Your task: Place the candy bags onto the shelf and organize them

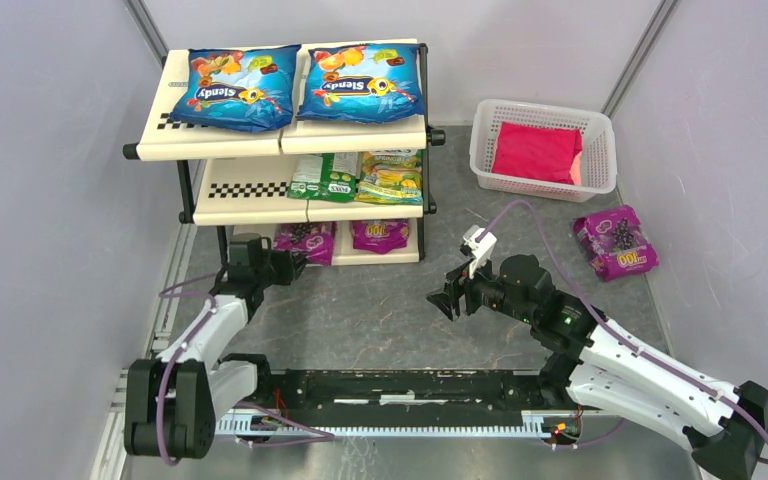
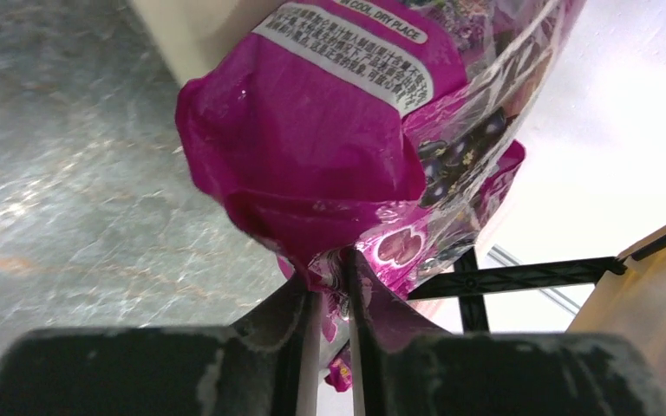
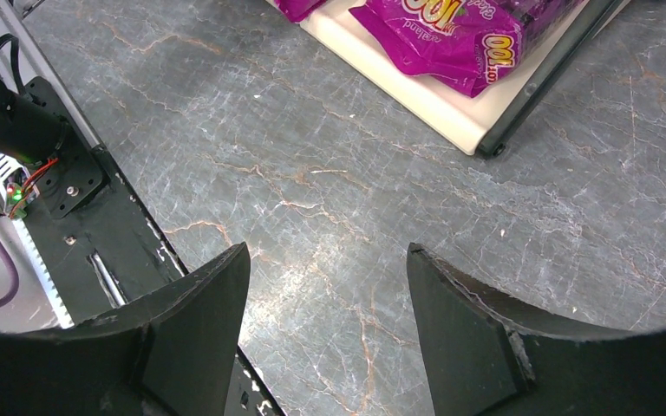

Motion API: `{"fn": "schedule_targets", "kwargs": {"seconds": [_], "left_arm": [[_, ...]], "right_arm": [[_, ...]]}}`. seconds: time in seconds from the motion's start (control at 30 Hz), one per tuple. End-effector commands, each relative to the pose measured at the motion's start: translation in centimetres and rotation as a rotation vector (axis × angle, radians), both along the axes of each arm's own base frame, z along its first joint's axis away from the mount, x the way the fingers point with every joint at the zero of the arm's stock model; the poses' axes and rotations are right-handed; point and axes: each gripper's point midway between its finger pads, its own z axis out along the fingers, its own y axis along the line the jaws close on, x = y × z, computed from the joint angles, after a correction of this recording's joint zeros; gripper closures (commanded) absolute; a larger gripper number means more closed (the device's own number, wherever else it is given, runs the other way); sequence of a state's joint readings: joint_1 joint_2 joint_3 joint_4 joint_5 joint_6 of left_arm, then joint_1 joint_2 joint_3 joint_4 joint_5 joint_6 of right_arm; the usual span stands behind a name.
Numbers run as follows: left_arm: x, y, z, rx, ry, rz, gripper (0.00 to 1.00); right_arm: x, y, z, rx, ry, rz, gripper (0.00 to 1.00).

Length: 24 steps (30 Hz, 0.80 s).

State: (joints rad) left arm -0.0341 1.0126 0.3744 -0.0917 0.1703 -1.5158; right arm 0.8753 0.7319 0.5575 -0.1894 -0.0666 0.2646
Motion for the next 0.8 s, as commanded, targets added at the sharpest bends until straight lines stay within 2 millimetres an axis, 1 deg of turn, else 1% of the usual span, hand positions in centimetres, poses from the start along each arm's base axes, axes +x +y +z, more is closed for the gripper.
{"fn": "schedule_targets", "kwargs": {"seconds": [0.0, 0.1, 0.2, 0.33, 0.43, 0.53, 0.77], "left_arm": [[4.2, -0.7, 4.4, -0.010, -0.186, -0.043, 0.81], [5.8, -0.8, 5.0, -0.032, -0.232, -0.033, 0.82], [7.5, -1.3, 5.0, -0.021, -0.234, -0.068, 0.84], [8.9, -3.4, 5.1, -0.046, -0.260, -0.159, 0.91], [9.0, -4.8, 4.5, -0.061, -0.254, -0.180, 0.92], [8.6, -5.4, 3.9, -0.075, -0.245, -0.170, 0.93], [6.4, -4.8, 2.7, -0.073, -0.223, -0.134, 0.93]], "right_arm": [[0.5, -0.1, 0.9, 0.027, -0.039, -0.019, 0.27], [0.5, -0.2, 0.8, 0.026, -0.038, -0.023, 0.27], [0.5, -0.2, 0.9, 0.025, -0.040, -0.023, 0.27], [0.6, -0.4, 0.7, 0.017, -0.044, -0.027, 0.27], [0.6, -0.4, 0.6, 0.010, -0.043, -0.029, 0.26], [0.6, -0.4, 0.6, 0.009, -0.043, -0.027, 0.27], [0.7, -0.3, 0.5, 0.008, -0.040, -0.028, 0.27]]}}
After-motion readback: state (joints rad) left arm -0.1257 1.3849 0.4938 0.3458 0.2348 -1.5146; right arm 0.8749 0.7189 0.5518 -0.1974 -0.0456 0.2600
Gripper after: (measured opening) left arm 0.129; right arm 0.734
